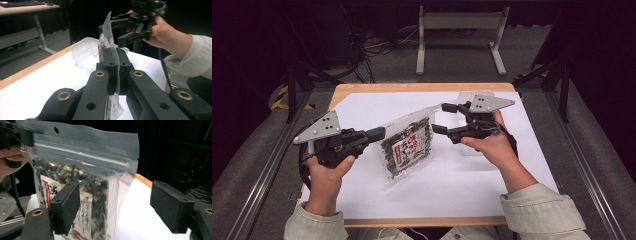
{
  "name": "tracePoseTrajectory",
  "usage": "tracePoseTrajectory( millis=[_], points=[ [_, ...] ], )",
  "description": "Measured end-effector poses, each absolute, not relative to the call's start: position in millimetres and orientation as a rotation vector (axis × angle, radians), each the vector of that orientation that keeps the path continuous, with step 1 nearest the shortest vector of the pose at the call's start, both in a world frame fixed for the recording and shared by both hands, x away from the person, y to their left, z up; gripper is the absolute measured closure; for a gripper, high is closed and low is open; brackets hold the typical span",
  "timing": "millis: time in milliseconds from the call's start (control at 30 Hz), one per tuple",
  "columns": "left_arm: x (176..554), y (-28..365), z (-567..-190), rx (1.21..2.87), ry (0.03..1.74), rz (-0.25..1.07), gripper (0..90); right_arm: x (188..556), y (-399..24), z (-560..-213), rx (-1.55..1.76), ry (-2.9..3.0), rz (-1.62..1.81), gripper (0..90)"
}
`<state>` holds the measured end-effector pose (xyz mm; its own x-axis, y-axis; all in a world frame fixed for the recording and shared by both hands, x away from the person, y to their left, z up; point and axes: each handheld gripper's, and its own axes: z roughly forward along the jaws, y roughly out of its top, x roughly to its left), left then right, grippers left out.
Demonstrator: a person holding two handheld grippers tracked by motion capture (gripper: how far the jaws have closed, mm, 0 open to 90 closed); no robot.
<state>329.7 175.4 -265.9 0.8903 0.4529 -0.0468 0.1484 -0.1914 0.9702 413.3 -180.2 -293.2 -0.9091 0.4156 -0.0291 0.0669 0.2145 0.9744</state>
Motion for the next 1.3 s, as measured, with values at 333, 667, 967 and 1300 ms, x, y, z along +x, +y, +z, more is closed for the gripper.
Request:
tracePoseTrajectory(
  millis=[333, 667, 967, 1300],
  points=[
    [325, 164, -265, 1.765, 0.409, 0.256, 89.6, 411, -167, -297, 0.359, 2.296, 1.821, 20.7],
    [325, 163, -267, 1.759, 0.412, 0.248, 89.6, 405, -164, -294, 0.227, 2.341, 1.83, 37.8],
    [329, 167, -270, 1.722, 0.454, 0.255, 89.5, 393, -169, -284, 0.101, 2.352, 1.837, 71.6],
    [333, 170, -272, 1.721, 0.487, 0.276, 88.7, 386, -169, -279, 0.056, 2.375, 1.836, 83.5]
  ],
)
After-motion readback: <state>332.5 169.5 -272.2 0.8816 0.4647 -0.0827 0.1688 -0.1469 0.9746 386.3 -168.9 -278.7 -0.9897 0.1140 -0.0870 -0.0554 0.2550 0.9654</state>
